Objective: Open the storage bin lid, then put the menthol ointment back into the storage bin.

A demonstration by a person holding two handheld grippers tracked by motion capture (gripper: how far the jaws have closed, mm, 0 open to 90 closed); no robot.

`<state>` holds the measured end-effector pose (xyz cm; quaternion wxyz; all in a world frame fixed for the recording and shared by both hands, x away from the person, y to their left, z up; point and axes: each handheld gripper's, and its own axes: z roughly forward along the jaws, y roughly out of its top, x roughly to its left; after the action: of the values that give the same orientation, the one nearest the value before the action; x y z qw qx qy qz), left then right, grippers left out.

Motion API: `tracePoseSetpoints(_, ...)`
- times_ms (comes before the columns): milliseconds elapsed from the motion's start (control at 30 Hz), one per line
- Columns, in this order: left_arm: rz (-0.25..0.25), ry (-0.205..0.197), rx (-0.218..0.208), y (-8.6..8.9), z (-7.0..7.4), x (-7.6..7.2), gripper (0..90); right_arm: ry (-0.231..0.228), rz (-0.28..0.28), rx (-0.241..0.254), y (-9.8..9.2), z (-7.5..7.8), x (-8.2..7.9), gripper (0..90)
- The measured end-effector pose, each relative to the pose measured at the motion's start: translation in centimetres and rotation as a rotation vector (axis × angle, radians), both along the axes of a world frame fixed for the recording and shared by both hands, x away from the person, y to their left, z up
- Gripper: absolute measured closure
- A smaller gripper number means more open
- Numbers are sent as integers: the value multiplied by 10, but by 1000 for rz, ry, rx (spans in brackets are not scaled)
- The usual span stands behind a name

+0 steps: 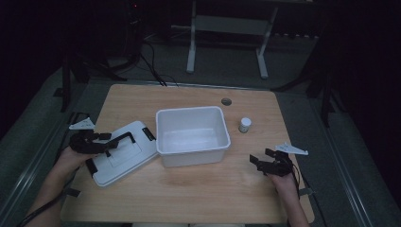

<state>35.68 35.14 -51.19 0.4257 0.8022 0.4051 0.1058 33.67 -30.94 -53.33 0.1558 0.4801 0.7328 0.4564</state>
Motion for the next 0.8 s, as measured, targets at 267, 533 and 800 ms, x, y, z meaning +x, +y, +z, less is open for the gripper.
tracePoseSetpoints(267,6,-9,-5,0,0,1,367,-11,17,-51,5,10,48,162)
tracePoseSetpoints(533,-21,13,-9,-4,-2,3,367,-12,10,-120,24,18,102,232)
tracePoseSetpoints(800,-17,34,-22,2,-4,3,367,39,2,-165,36,12,138,295)
